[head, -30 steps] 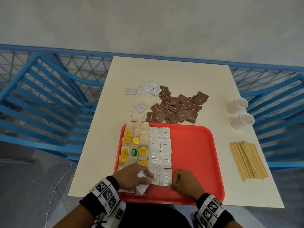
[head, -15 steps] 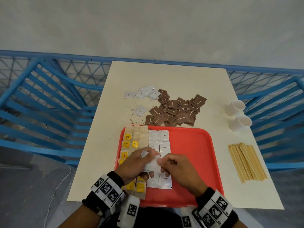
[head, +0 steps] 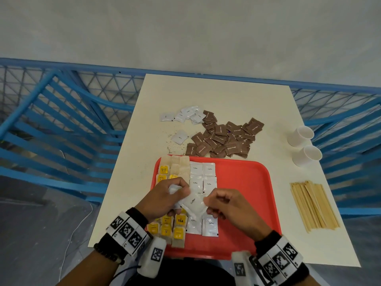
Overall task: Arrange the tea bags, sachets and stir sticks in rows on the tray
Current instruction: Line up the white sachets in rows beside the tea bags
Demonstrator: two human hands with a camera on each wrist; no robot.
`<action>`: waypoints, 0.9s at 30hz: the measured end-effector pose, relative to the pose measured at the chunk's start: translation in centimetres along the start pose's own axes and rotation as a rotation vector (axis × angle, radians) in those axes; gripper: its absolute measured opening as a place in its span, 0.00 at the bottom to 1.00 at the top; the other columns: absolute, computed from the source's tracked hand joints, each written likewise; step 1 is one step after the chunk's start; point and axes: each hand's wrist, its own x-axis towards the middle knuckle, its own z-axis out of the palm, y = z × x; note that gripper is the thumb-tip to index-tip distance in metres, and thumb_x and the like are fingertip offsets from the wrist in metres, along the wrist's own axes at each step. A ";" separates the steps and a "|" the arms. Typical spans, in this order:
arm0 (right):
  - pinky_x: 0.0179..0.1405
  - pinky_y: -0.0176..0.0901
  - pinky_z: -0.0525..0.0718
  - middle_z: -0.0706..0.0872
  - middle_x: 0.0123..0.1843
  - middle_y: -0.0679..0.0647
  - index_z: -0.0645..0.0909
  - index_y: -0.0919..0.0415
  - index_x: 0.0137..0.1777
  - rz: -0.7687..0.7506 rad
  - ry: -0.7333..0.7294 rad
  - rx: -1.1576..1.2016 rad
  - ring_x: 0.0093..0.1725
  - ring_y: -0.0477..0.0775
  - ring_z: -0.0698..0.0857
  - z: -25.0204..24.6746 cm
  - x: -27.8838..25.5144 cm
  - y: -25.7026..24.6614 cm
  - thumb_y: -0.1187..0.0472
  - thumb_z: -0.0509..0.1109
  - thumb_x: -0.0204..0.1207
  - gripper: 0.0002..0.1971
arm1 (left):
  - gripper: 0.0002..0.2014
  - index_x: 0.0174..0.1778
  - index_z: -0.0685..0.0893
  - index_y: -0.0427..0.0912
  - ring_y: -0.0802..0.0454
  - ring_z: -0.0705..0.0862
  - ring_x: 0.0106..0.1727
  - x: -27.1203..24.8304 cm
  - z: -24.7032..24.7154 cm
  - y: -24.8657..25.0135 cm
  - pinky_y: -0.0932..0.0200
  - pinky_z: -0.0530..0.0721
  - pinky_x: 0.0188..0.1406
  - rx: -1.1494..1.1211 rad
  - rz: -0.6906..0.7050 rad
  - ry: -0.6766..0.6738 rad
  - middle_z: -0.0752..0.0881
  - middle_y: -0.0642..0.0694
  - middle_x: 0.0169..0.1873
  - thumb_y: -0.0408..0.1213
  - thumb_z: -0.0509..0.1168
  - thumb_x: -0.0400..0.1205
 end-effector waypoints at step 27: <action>0.31 0.31 0.79 0.83 0.20 0.44 0.83 0.59 0.28 0.240 -0.010 -0.538 0.20 0.36 0.79 3.6 2.2 9.3 0.61 0.80 0.72 0.13 | 0.10 0.46 0.83 0.36 0.50 0.83 0.23 -2.6 -1.4 -5.6 0.62 0.77 0.17 0.256 -0.172 0.087 0.89 0.46 0.33 0.40 0.68 0.85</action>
